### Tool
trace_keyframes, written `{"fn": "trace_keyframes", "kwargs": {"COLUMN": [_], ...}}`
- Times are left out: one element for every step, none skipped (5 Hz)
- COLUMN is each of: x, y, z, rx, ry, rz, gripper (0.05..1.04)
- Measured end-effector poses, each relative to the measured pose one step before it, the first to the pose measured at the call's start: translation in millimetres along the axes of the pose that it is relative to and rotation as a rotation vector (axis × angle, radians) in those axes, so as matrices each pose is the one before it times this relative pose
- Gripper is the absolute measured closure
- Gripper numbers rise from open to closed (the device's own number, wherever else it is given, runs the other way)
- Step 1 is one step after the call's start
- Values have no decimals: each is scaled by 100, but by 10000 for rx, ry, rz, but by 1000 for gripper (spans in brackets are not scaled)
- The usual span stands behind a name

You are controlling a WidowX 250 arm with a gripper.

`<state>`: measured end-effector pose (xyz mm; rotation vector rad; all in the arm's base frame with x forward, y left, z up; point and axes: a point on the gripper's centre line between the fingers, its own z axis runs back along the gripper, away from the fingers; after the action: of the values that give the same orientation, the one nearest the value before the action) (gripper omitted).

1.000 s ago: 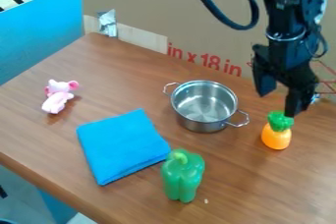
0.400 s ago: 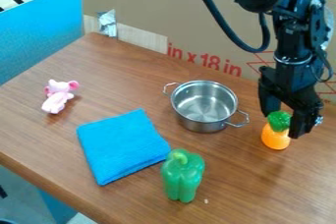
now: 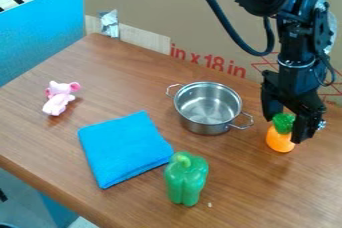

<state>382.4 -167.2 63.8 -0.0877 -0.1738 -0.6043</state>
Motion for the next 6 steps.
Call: {"fn": "trace_keyframes", "kwargs": {"x": [165,152,-434,-323,-939,-2312], "y": [-89,-52,-22,456,1838,3282], "z": [-8,-12,151,3717,4319,3028], "rx": [18,78,51,165,599,894], "ry": [-88,-71,-147,-1074,-805,94], "rz": [-137,-56,10,-76,515,854], "gripper": [401,438,438,438,438,438]}}
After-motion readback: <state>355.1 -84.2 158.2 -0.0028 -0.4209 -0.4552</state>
